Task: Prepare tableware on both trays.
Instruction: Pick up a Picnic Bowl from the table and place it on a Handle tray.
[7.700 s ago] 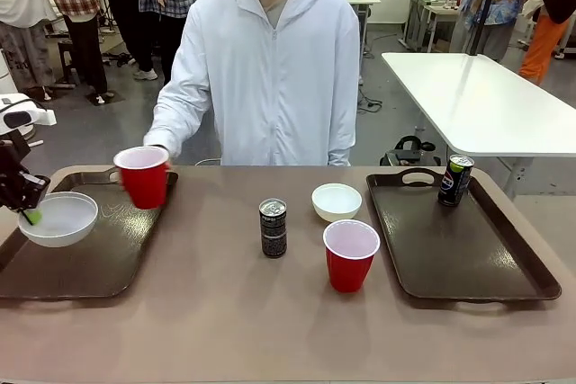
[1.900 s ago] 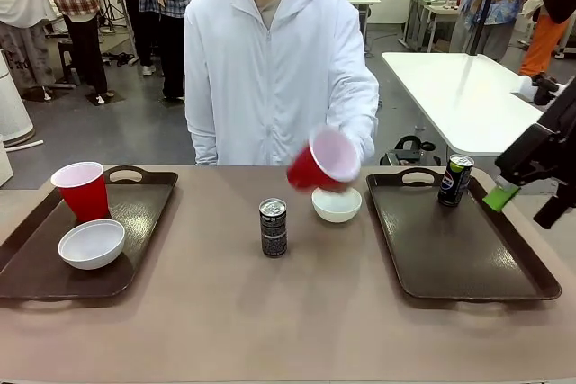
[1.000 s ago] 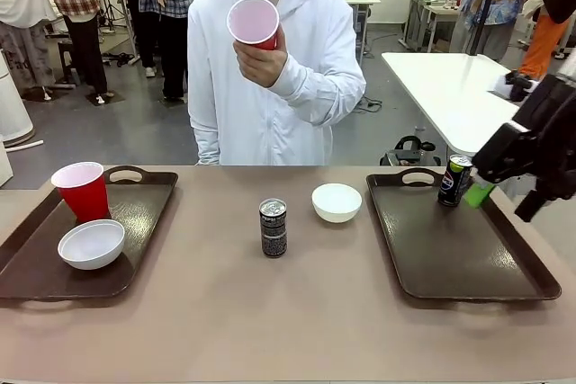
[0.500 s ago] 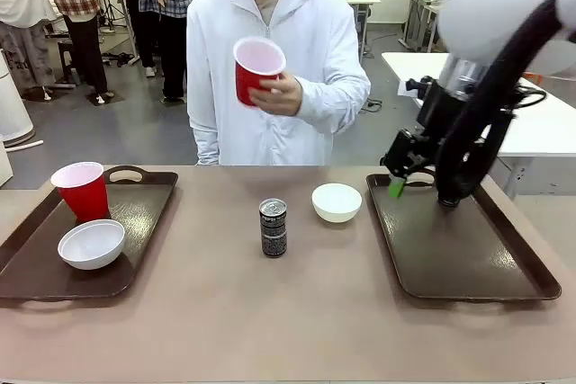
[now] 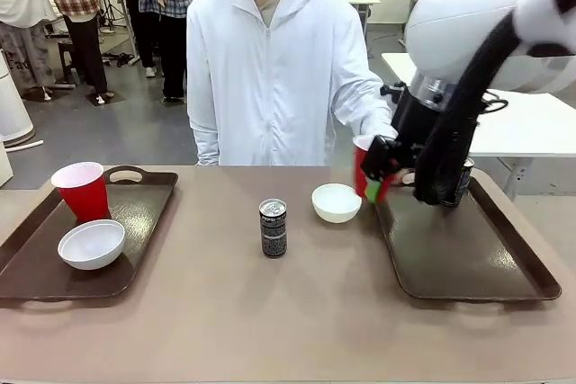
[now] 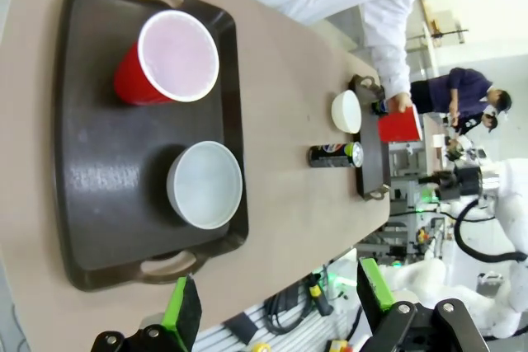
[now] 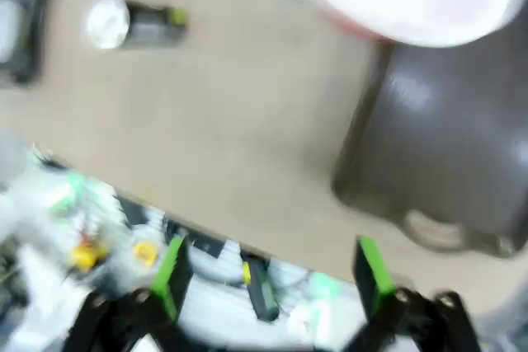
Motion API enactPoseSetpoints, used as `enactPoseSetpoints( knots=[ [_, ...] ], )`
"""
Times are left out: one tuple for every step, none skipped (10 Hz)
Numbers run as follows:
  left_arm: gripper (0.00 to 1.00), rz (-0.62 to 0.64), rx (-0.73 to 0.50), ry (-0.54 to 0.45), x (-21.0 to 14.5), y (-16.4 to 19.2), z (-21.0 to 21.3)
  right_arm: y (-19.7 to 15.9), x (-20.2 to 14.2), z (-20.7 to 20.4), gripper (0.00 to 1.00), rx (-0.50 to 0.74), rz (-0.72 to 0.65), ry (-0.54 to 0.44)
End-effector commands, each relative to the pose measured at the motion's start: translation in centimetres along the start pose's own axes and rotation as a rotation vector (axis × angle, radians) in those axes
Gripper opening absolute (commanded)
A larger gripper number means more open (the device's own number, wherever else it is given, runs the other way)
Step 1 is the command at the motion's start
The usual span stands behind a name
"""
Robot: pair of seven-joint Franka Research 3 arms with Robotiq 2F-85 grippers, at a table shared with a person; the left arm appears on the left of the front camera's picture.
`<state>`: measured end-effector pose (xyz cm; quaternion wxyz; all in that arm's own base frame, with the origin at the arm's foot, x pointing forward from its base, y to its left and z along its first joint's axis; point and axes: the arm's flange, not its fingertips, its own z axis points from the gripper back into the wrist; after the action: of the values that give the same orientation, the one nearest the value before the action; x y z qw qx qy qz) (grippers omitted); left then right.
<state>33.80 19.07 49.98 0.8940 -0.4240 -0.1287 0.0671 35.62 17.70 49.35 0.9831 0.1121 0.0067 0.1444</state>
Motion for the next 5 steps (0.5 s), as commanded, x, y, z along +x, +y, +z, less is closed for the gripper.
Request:
enactPoseSetpoints(
  knots=[
    [1.00,-0.011,-0.022,-0.006,-0.1,0.0,0.1,-0.9,-10.5,2.5,1.00,0.114,0.126,0.072],
    [1.00,-0.011,-0.022,-0.006,-0.1,0.0,0.1,-0.6,-12.6,2.8,1.00,0.113,0.137,0.075],
    [1.00,-0.011,-0.022,-0.006,-0.1,0.0,0.1,-0.6,-13.3,2.6,1.00,0.096,0.130,0.082],
    [1.00,-0.011,-0.022,-0.006,-0.1,0.0,0.1,-0.9,-13.0,2.3,1.00,0.113,0.109,0.080],
    [1.00,-0.011,-0.022,-0.006,-0.1,0.0,0.1,-1.0,-12.7,1.8,1.00,0.123,0.104,0.089]
  ],
)
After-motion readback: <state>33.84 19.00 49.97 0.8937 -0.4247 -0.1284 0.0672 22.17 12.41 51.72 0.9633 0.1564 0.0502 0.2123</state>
